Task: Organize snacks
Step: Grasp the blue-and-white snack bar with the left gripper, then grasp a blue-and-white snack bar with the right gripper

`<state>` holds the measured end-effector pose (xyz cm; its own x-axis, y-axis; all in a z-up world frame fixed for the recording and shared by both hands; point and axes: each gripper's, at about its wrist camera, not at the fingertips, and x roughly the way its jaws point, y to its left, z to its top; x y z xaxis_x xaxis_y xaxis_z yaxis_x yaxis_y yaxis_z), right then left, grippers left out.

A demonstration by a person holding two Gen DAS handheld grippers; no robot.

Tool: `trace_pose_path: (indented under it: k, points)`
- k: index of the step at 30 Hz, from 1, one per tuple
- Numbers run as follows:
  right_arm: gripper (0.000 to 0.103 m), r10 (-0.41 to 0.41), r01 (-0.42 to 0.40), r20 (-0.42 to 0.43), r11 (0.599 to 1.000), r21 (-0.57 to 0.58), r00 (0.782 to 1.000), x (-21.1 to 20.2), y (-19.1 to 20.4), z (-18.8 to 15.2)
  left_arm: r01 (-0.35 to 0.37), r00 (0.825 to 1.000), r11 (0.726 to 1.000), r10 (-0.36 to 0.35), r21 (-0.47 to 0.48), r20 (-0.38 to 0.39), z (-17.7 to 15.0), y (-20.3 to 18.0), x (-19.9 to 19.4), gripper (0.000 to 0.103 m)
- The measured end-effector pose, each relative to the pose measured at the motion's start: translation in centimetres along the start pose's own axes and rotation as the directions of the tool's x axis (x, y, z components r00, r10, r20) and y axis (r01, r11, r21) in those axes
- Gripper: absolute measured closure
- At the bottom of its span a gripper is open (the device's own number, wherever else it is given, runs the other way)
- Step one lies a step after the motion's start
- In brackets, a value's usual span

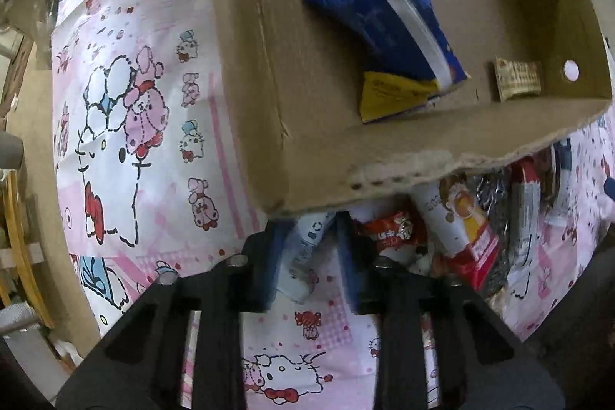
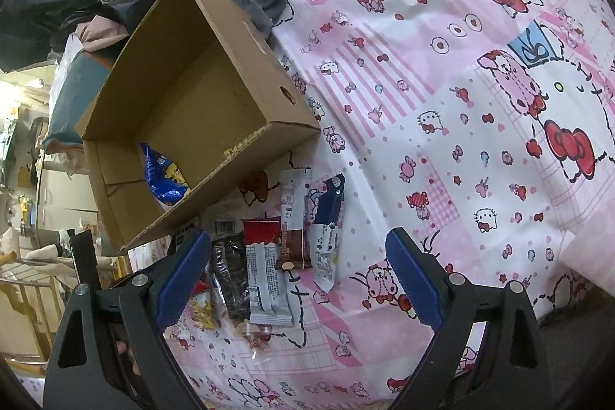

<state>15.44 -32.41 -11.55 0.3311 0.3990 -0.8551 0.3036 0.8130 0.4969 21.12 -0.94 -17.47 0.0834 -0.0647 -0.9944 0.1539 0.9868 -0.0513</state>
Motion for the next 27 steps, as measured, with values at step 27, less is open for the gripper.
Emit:
trace_pose_path:
  k: [27]
  points:
    - [0.049,-0.081,0.087,-0.090,0.994,0.062,0.993,3.5,-1.3,0.2,0.198,0.976,0.935,-0.161,-0.295,0.147,-8.7,1.9,-7.5,0.089]
